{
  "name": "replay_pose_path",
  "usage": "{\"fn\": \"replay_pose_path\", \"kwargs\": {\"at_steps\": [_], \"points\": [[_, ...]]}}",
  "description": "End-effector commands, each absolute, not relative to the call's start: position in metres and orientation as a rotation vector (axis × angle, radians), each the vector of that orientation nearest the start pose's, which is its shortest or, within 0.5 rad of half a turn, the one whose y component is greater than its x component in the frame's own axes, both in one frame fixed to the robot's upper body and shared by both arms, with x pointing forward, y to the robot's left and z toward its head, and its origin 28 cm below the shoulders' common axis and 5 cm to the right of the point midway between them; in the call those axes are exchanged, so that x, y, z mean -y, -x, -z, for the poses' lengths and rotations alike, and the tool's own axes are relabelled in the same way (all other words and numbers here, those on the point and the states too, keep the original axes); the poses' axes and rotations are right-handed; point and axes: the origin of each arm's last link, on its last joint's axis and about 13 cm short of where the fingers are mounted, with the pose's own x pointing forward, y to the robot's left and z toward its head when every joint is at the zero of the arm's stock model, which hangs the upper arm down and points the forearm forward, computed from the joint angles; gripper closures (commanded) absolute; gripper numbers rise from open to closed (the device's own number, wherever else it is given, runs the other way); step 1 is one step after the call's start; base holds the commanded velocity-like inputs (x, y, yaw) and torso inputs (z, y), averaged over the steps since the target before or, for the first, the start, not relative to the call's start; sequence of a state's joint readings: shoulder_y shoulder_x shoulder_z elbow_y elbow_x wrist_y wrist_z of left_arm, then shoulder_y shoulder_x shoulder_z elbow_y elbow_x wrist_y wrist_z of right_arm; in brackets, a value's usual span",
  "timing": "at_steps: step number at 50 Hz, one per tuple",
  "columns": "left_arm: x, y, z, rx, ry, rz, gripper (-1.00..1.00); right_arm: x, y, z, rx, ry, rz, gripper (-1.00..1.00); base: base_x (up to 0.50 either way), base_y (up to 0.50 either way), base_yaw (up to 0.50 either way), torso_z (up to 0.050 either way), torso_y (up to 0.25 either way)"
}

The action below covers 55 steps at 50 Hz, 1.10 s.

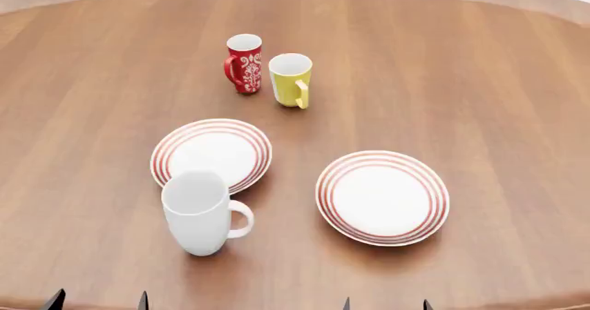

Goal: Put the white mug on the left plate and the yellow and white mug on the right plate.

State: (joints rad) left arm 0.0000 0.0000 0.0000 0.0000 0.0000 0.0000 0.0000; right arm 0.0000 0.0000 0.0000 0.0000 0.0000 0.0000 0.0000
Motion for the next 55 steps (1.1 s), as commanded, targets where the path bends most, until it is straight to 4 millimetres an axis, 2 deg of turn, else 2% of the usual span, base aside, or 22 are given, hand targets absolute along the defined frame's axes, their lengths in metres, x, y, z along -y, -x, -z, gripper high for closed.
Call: {"fn": "replay_pose_path", "kwargs": {"at_steps": [1,7,9,12,13,19,33,55], "points": [[-0.208,-0.212,-0.014,0.003,-0.004,-0.003,-1.0,0.093,-0.209,-0.018,0.023,-0.011,0.007,-1.0,0.0,0.0,0.0,0.0,0.0],[-0.211,-0.215,-0.019,-0.006,-0.006,-0.014,-1.0,0.094,-0.211,-0.021,0.019,-0.011,0.031,-1.0,0.0,0.0,0.0,0.0,0.0],[-0.212,-0.218,-0.02,0.049,-0.104,-0.107,-1.0,0.095,-0.21,-0.024,0.019,-0.001,0.041,-1.0,0.0,0.0,0.0,0.0,0.0],[-0.215,-0.217,-0.026,0.039,0.02,-0.042,-1.0,0.096,-0.208,-0.031,0.048,0.04,0.045,-1.0,0.0,0.0,0.0,0.0,0.0],[-0.215,-0.216,-0.027,0.036,-0.015,-0.048,-1.0,0.096,-0.208,-0.032,0.046,0.053,0.065,-1.0,0.0,0.0,0.0,0.0,0.0],[-0.215,-0.214,-0.036,0.057,-0.033,-0.051,-1.0,0.096,-0.207,-0.035,0.056,0.053,0.065,-1.0,0.0,0.0,0.5,0.0,0.0],[-0.215,-0.213,-0.034,0.055,-0.036,-0.047,-1.0,0.091,-0.203,-0.043,0.076,0.08,0.043,-1.0,0.0,0.0,0.5,0.0,0.0],[-0.215,-0.212,-0.034,0.06,-0.049,-0.043,-1.0,0.087,-0.203,-0.043,0.072,0.114,0.017,-1.0,0.0,0.0,0.5,0.0,0.0]]}}
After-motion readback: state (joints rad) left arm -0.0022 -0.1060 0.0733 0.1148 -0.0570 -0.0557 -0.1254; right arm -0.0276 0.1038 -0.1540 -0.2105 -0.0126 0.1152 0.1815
